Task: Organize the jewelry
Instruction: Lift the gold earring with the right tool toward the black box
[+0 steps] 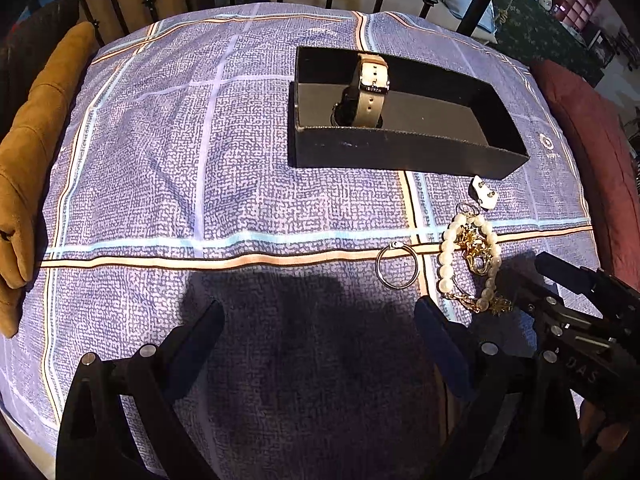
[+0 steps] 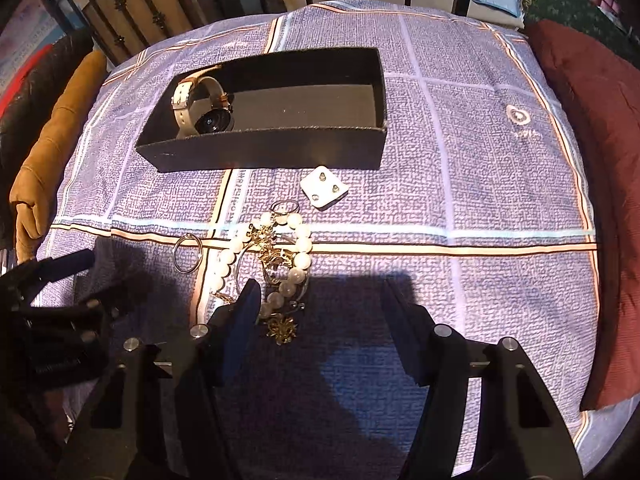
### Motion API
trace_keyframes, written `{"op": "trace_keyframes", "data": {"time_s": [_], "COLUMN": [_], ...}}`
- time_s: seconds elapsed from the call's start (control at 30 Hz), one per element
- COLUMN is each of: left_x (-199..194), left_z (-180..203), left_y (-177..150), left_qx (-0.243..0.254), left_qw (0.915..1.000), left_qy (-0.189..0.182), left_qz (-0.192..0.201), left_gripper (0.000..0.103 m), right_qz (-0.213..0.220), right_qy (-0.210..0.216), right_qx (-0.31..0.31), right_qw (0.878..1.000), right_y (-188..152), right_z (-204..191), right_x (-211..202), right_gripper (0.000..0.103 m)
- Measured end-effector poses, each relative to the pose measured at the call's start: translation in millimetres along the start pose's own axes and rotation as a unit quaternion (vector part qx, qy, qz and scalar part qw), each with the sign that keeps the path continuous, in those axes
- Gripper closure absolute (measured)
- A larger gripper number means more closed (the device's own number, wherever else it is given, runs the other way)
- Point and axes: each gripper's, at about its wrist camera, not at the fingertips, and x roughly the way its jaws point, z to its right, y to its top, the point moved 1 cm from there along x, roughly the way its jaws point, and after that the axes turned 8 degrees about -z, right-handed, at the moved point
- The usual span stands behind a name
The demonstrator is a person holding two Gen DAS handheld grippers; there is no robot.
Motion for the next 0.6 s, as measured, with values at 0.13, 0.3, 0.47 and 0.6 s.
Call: {"op": "trace_keyframes", "data": {"time_s": [0.13, 0.3, 0.47, 0.6], "left_x": [5.9, 22.3, 8.9, -10.4], "left_z": [-3.1, 1.4, 4.1, 0.8], "left_y": [-0.8, -3.2, 6.3, 25.0], "left_qx": [-0.012, 0.004, 0.01, -0.002], "left_qw": [0.9996, 0.9983, 0.999, 0.9999], "left_qy": [0.025, 0.057, 0.039, -0.003], "left_qz": [0.006, -0.013, -0.018, -0.014], "left_gripper": [0.009, 0.017, 0.065, 0.083], "right_qz": [0.002, -0.012, -0.001, 0.029], "right_qy": [0.004, -0.009, 0.037, 0.052], "right_qx": [-0.004, -0.011, 0.016, 0.011], "right_qw": [1.0, 1.0, 0.999, 0.998], "right_y": [2.5, 3.6, 10.8, 15.9], "right_z": [-6.1, -14.6, -5.2, -8.4], "right_x": [3.6, 20.0, 3.6, -24.2], "right_gripper": [0.045, 0.081, 0.089, 0.09]}}
